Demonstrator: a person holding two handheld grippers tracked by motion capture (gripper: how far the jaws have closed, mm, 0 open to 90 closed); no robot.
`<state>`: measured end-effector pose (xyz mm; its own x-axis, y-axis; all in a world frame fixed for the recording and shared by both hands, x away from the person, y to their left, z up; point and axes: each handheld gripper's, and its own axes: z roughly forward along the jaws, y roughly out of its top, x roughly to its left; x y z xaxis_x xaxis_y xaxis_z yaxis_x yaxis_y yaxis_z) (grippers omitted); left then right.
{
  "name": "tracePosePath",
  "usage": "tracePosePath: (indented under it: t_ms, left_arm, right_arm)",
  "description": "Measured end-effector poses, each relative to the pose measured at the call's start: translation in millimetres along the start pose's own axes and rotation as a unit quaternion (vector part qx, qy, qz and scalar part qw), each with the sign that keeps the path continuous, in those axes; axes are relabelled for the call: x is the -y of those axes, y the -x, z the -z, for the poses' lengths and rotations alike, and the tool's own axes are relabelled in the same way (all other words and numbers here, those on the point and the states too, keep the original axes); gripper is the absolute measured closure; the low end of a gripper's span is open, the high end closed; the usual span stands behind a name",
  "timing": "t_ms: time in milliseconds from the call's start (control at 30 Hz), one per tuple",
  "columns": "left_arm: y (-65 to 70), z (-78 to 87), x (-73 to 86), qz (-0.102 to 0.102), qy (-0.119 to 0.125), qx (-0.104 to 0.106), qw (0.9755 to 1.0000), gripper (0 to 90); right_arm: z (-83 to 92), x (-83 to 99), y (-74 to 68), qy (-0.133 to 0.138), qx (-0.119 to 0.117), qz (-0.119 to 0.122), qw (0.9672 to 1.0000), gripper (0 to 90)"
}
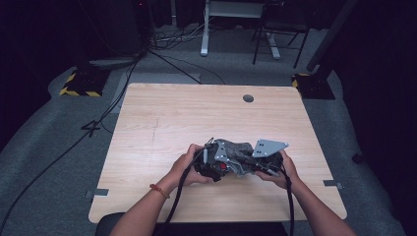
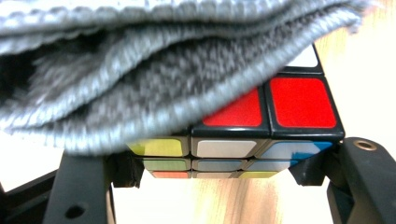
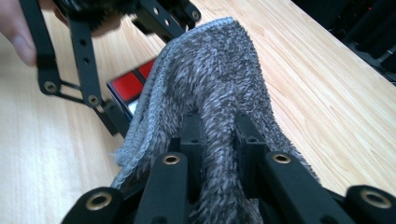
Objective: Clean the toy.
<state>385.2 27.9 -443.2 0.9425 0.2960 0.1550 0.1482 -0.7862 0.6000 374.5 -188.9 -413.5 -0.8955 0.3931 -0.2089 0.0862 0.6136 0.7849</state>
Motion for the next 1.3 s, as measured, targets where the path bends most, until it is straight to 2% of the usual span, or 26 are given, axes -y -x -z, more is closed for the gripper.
tracePosePath:
  t_ms: [267, 433, 600, 700, 867, 1000, 1200, 1300]
  left_arm:
    - [0.3, 2.9, -1.2, 0.001, 0.005, -0.002, 1.0000, 33.8]
    - [3.4, 1.1, -3.0, 0.001, 0.006, 0.000, 1.0000, 33.8]
    - [9.6, -3.8, -7.8, -0.004, 0.008, 0.003, 1.0000, 33.8]
    - [12.6, -5.8, -8.9, -0.006, 0.007, 0.002, 1.0000, 33.8]
    - [12.1, -4.6, -8.0, -0.008, 0.005, 0.000, 1.0000, 33.8]
    - [10.6, -1.4, -6.5, -0.006, 0.008, -0.001, 1.0000, 33.8]
    - [7.4, 7.0, -5.2, -0.001, 0.024, -0.005, 0.9997, 33.8]
    - [6.4, 10.9, -3.8, 0.004, 0.031, -0.006, 0.9995, 33.8]
  right_arm:
    - [4.9, 3.4, 0.0, 0.001, 0.004, -0.002, 1.0000, 77.8]
    - [6.5, -4.6, -9.0, 0.016, -0.009, 0.010, 0.9998, 77.8]
    - [3.6, -11.9, -19.8, 0.034, -0.032, 0.016, 0.9988, 77.7]
    - [2.1, -14.1, -25.1, 0.027, -0.025, 0.031, 0.9988, 77.5]
    - [3.2, -9.7, -19.0, 0.025, -0.020, 0.023, 0.9992, 77.5]
    - [6.6, -3.3, -9.3, 0.025, -0.010, 0.006, 0.9996, 77.5]
    - [12.9, 4.1, 2.9, 0.029, -0.008, -0.026, 0.9992, 77.6]
    - [14.9, 6.8, 6.6, 0.031, -0.005, -0.032, 0.9990, 77.5]
